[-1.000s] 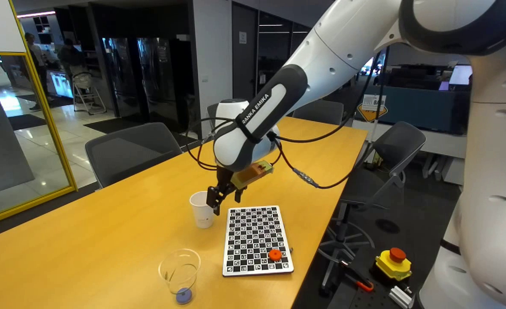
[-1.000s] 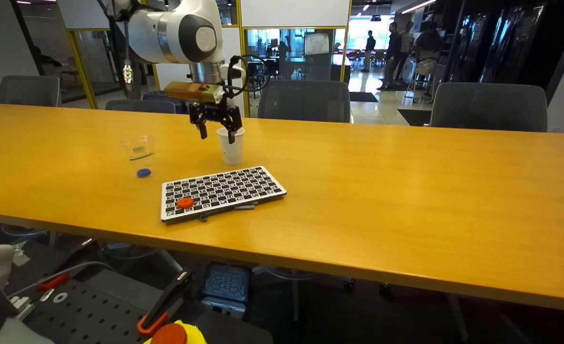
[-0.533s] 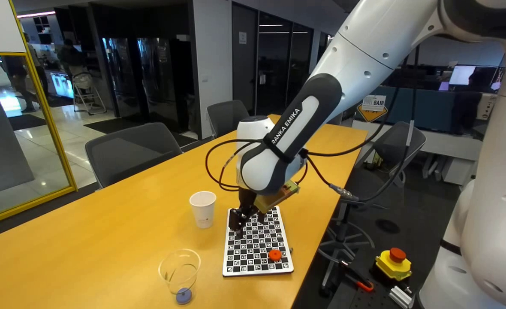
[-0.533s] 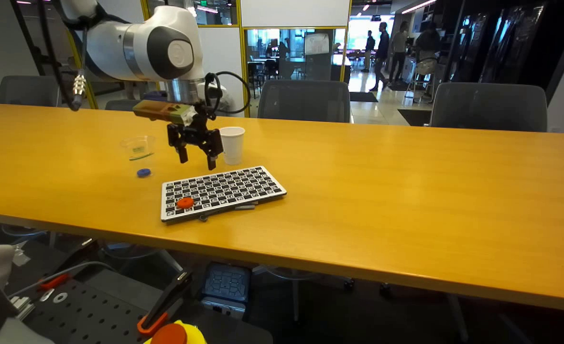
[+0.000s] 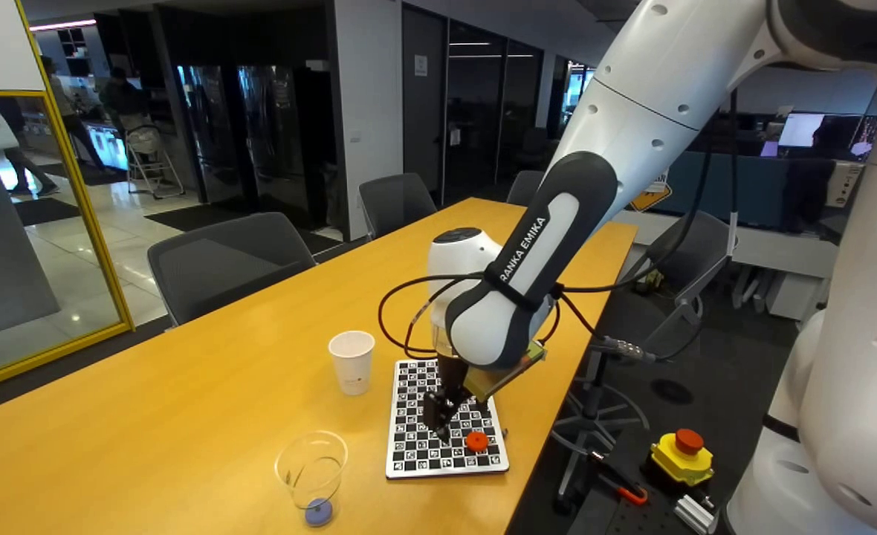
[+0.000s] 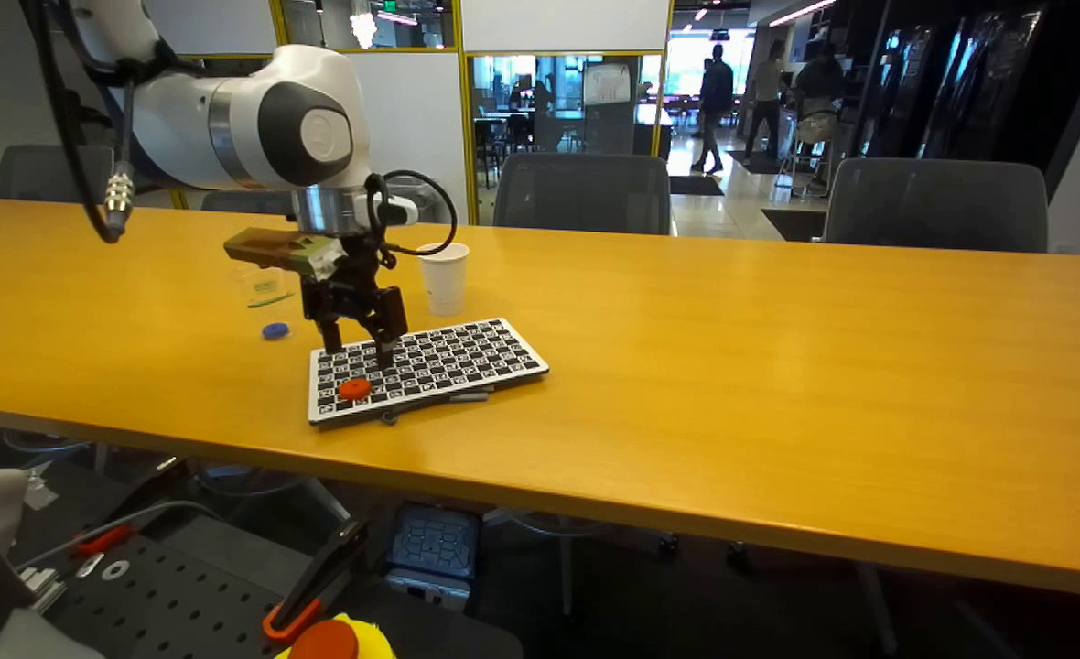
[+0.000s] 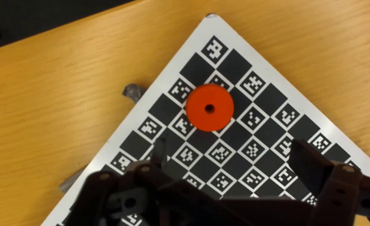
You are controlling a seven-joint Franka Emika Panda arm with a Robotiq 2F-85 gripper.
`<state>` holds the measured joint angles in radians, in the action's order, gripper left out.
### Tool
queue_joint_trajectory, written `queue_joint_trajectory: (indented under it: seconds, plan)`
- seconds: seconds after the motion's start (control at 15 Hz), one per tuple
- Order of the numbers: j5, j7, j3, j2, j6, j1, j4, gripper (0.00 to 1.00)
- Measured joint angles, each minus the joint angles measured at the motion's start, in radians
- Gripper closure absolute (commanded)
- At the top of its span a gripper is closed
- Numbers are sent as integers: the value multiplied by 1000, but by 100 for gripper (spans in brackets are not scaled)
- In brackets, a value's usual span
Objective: Put the orange objects in the white cup and the other objects inside the transparent cup.
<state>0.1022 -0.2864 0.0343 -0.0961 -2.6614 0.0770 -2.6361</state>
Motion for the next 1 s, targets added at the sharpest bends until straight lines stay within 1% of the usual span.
queue_joint_trajectory:
  seconds: [0.33,0.67,1.0]
  plan:
    - [-22,5,0,0,-20,-1,-46,0]
    - [-129,87,1,-3,-82,-3,-80,0]
    - [-174,121,1,-3,-118,-4,-93,0]
